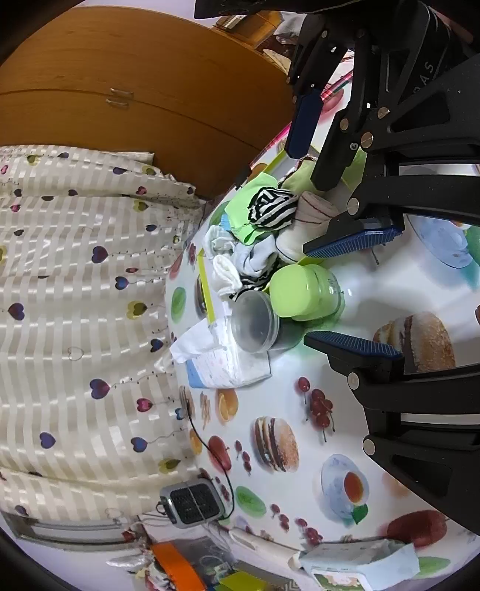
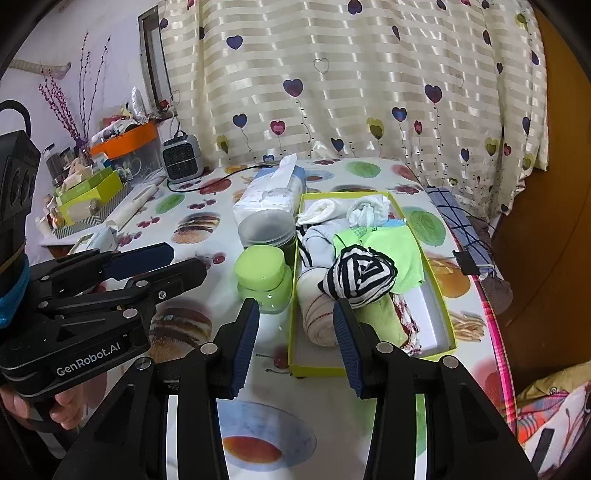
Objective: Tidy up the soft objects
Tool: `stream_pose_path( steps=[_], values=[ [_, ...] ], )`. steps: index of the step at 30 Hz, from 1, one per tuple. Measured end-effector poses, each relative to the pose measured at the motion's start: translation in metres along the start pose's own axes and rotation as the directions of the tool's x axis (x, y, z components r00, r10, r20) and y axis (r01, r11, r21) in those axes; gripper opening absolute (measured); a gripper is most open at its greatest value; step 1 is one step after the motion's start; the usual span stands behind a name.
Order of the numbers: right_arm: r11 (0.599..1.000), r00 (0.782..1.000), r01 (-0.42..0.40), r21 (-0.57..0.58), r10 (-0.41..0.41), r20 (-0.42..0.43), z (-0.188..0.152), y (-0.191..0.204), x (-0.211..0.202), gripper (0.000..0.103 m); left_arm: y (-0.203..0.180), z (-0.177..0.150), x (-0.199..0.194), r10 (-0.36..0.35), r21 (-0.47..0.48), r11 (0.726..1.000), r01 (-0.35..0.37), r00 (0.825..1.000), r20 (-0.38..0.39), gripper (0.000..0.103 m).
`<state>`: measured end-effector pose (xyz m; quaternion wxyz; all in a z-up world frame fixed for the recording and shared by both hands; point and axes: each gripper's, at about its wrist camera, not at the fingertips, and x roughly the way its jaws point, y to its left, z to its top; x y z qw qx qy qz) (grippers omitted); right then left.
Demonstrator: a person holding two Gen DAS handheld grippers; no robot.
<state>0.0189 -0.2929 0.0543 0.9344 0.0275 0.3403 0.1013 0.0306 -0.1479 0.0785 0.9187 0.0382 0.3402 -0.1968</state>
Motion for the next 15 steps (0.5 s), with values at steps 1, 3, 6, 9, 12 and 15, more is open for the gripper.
stream_pose_path(
  steps=[1,3,6,9,12,15],
  values=[
    [1.0,1.0,0.001,-0.002,-0.001,0.001,-0.0008,0.0006,-0.0013,0.043,0.0004,-0.0001,0.0001,-0.006,-0.001,1.0,0.006,1.0,-0.001,0.04],
    [1.0,1.0,0.005,-0.003,-0.005,0.001,-0.0013,0.0015,-0.0028,0.043,-0.0004,-0.0011,-0.0009,-0.008,-0.003,1.0,0.008,1.0,-0.003,0.04],
    [1.0,1.0,0.01,-0.005,-0.01,-0.001,-0.0026,0.0023,-0.0044,0.043,-0.0007,-0.0026,-0.0019,-0.006,-0.002,1.0,0.006,1.0,-0.004,0.04],
    [1.0,1.0,0.011,-0.009,-0.012,-0.005,-0.0035,0.0032,-0.0047,0.043,-0.0009,-0.0047,-0.0038,-0.01,-0.002,1.0,0.01,1.0,-0.006,0.04],
    [1.0,1.0,0.011,-0.009,-0.011,-0.005,-0.0037,0.0034,-0.005,0.043,-0.0011,-0.0042,-0.0037,-0.009,-0.001,1.0,0.009,1.0,-0.006,0.04],
    [1.0,1.0,0.012,-0.007,-0.012,-0.005,-0.0039,0.0038,-0.0049,0.043,-0.0017,-0.0074,-0.0042,-0.011,0.0,1.0,0.011,1.0,-0.01,0.04]
  ],
)
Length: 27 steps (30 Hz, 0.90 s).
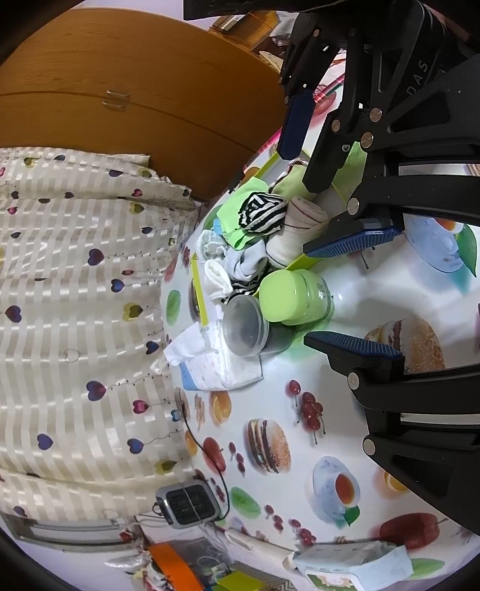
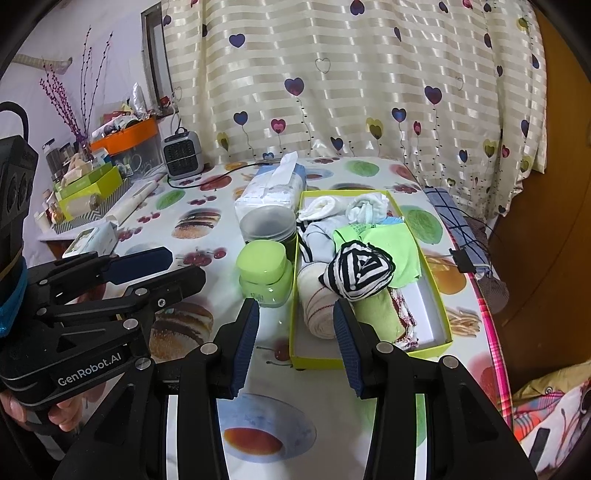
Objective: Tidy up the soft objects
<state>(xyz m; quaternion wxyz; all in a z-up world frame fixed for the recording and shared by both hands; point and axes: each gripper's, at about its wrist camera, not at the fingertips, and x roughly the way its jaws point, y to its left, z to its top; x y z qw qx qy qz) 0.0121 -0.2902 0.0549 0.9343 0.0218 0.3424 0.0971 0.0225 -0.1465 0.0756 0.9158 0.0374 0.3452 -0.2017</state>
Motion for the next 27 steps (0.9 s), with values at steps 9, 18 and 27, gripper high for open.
stream_pose_path(
  steps=[9,18,27],
  values=[
    [1.0,1.0,0.001,-0.001,-0.001,-0.003,-0.0009,-0.0006,0.0004,0.043,0.0009,-0.0039,0.0012,-0.002,0.001,1.0,0.002,1.0,-0.013,0.04],
    [1.0,1.0,0.0,-0.003,0.0,-0.007,-0.0026,-0.002,0.0023,0.043,0.0013,-0.0018,0.0027,0.0,0.002,1.0,0.0,1.0,-0.017,0.04],
    [1.0,1.0,0.0,-0.003,0.0,-0.007,-0.0018,-0.0017,0.0025,0.043,0.0012,-0.0019,0.0041,-0.002,0.001,1.0,0.002,1.0,-0.02,0.04]
  ],
)
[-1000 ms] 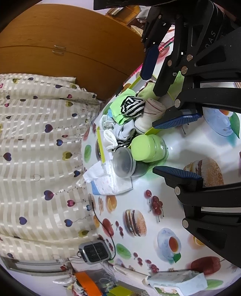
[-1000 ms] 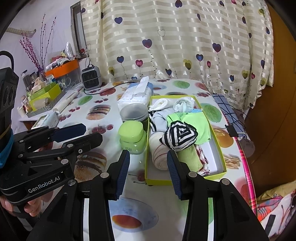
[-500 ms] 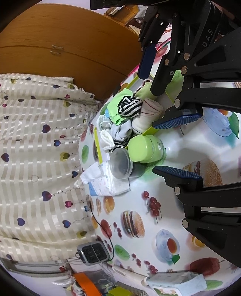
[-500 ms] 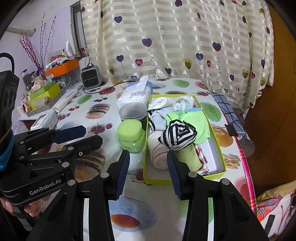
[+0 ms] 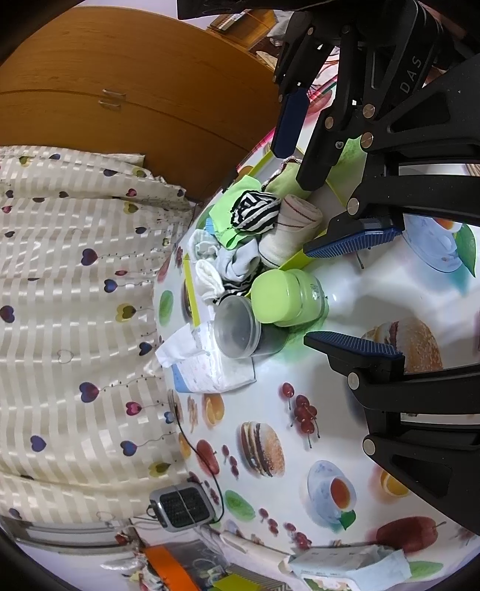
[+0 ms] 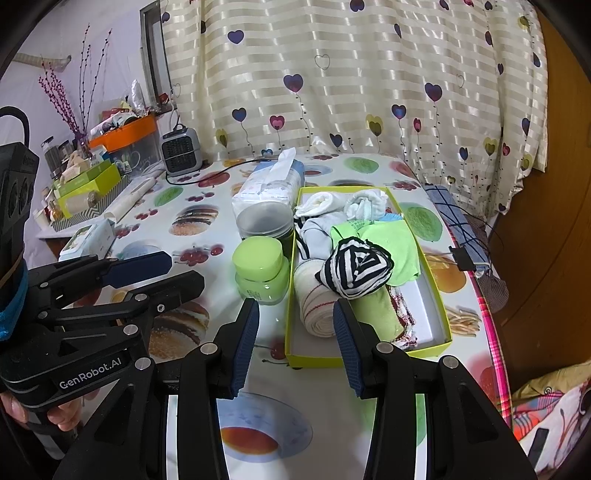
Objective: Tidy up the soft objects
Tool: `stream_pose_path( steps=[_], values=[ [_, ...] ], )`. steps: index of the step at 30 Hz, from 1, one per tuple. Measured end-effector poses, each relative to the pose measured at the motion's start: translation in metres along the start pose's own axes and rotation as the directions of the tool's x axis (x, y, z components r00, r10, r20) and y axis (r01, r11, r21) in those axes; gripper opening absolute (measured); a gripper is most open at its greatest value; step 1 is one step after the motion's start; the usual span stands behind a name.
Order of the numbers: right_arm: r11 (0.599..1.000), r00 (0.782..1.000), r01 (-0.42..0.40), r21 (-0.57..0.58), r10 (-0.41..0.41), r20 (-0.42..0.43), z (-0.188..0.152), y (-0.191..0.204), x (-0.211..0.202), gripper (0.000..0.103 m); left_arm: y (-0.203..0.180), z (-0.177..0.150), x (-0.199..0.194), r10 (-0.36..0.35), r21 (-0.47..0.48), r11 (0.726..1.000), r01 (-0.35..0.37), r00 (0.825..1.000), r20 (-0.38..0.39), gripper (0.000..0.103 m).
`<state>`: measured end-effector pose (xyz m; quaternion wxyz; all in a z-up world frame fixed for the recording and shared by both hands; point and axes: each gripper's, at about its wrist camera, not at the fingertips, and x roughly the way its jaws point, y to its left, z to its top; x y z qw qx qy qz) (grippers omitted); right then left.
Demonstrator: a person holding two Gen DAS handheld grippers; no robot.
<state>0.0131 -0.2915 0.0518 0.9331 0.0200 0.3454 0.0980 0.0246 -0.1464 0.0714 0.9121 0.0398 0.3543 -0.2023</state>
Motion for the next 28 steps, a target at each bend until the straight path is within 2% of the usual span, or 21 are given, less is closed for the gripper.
stream_pose_path(
  steps=[28],
  values=[
    [1.0,1.0,0.004,0.012,-0.004,-0.013,-0.0074,-0.0096,0.0041,0.043,-0.0069,-0.0052,0.002,-0.003,0.003,1.0,0.003,1.0,-0.008,0.04]
  ],
)
